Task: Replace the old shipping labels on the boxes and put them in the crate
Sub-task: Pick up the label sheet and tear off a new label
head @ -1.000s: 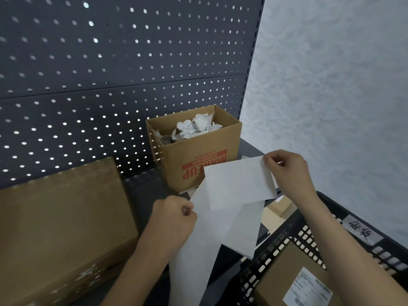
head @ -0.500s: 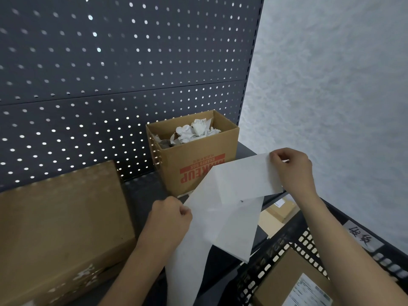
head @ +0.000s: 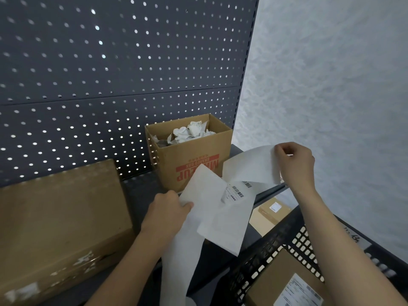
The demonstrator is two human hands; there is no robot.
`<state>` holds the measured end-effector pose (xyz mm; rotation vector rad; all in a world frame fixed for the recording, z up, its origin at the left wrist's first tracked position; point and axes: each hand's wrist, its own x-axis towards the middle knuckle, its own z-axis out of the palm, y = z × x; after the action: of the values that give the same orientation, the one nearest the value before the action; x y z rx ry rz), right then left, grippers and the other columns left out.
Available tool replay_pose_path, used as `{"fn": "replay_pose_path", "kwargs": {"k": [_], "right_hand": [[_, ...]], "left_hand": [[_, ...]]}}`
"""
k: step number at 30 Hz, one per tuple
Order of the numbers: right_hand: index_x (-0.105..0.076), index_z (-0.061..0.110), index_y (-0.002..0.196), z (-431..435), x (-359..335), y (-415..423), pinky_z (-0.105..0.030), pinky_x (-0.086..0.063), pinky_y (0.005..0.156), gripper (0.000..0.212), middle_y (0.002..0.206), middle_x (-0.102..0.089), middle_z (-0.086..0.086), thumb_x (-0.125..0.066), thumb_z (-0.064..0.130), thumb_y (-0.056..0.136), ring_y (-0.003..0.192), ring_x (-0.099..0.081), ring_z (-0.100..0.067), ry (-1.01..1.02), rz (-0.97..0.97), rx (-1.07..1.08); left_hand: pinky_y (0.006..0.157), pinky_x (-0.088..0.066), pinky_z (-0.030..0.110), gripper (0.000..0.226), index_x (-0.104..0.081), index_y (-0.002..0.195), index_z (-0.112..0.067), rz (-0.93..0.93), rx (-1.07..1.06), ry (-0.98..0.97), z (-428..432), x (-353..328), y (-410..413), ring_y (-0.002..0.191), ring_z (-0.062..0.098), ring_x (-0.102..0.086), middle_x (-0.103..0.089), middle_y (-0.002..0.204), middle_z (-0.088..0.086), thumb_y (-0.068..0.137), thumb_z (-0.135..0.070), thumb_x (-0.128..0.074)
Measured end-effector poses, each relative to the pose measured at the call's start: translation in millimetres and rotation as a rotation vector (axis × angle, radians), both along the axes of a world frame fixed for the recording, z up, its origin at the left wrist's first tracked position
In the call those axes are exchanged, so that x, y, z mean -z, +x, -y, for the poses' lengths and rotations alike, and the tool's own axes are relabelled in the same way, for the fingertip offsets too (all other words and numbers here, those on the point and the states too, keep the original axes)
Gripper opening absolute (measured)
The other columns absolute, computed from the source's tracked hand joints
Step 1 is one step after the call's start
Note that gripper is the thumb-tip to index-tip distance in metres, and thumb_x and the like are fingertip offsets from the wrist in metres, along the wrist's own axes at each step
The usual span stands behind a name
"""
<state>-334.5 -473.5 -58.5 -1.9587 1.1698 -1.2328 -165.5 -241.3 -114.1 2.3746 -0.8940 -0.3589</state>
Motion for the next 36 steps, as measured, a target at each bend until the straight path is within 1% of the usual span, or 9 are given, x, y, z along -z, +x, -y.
{"fn": "replay_pose_path", "kwargs": {"k": [10,17,21,23,25,27,31,34,36], "right_hand": [[-0.072,0.019,0.090,-21,-30,-12,-0.017,-0.044,0.073,0.017,0.085,-0.067,0.015,-0.054,0.019,0.091,0.085,-0.062,-0.005,-0.069,0.172,-0.029],[-0.071,0.019,0.084,-41,-56,-10,-0.023,-0.045,0.066,0.014,0.075,-0.065,0.015,-0.059,0.018,0.091,0.063,-0.054,-0.006,-0.106,0.252,-0.208],[-0.071,0.015,0.084,-62,-64,-5,-0.020,-0.044,0.059,0.013,0.063,-0.061,0.015,-0.062,0.014,0.093,0.056,-0.050,-0.007,-0.094,0.285,-0.390],[-0.071,0.018,0.083,-75,-66,0,-0.020,-0.044,0.058,0.014,0.064,-0.062,0.014,-0.062,0.013,0.093,0.057,-0.050,-0.008,-0.114,0.292,-0.482],[-0.071,0.023,0.084,-90,-68,10,-0.027,-0.049,0.061,0.016,0.072,-0.067,0.011,-0.063,0.014,0.093,0.065,-0.056,-0.015,-0.135,0.291,-0.570],[-0.072,0.026,0.086,-104,-69,22,-0.035,-0.052,0.068,0.016,0.080,-0.069,0.007,-0.064,0.015,0.093,0.075,-0.061,-0.023,-0.154,0.253,-0.668],[-0.071,0.025,0.091,-132,-68,51,-0.018,-0.047,0.067,0.013,0.084,-0.069,0.015,-0.065,0.013,0.092,0.076,-0.062,-0.005,-0.176,0.149,-0.906],[-0.072,0.022,0.096,-146,-61,72,-0.014,-0.048,0.072,0.011,0.089,-0.069,0.014,-0.064,0.015,0.093,0.085,-0.064,-0.007,-0.226,0.038,-1.046],[-0.072,0.019,0.101,-152,-55,86,-0.022,-0.053,0.075,0.012,0.091,-0.069,0.014,-0.063,0.018,0.093,0.089,-0.065,-0.011,-0.251,-0.017,-1.123]], "left_hand": [[0.060,-0.050,0.027,0.031,-0.052,0.084,-0.018,0.120,0.025,0.106,-5,-2,-4,0.069,0.014,-0.060,-0.058,0.080,0.002,0.093,-0.047,-0.054],[0.062,-0.050,0.030,0.031,-0.052,0.079,-0.019,0.137,0.038,0.162,-8,-2,-7,0.070,0.015,-0.059,-0.058,0.083,0.003,0.092,-0.047,-0.051],[0.068,-0.053,0.032,0.034,-0.062,0.081,-0.019,0.202,0.047,0.093,-17,-16,-6,0.075,0.014,-0.058,-0.054,0.090,0.000,0.092,-0.049,-0.051],[0.068,-0.053,0.028,0.027,-0.068,0.085,-0.022,0.206,0.056,-0.086,-23,-30,-8,0.076,0.008,-0.059,-0.059,0.089,-0.005,0.092,-0.044,-0.055],[0.070,-0.053,0.023,0.017,-0.070,0.088,-0.026,0.102,0.083,-0.317,-29,-49,-11,0.078,0.003,-0.062,-0.065,0.087,-0.010,0.093,-0.037,-0.059],[0.069,-0.056,0.025,0.015,-0.072,0.091,-0.023,-0.188,0.100,-0.547,-33,-67,-13,0.075,0.008,-0.066,-0.070,0.082,-0.007,0.094,-0.029,-0.059],[0.068,-0.058,0.038,0.031,-0.072,0.094,-0.005,-0.781,0.045,-0.867,-46,-93,-8,0.074,0.028,-0.069,-0.072,0.090,0.018,0.091,-0.032,-0.056],[0.064,-0.058,0.034,0.040,-0.075,0.086,-0.010,-0.896,-0.011,-0.914,-60,-94,6,0.072,0.026,-0.069,-0.071,0.088,0.019,0.082,-0.046,-0.057],[0.064,-0.059,0.033,0.041,-0.076,0.081,-0.013,-0.897,-0.055,-0.935,-69,-92,12,0.072,0.026,-0.069,-0.072,0.086,0.017,0.077,-0.049,-0.059]]}}
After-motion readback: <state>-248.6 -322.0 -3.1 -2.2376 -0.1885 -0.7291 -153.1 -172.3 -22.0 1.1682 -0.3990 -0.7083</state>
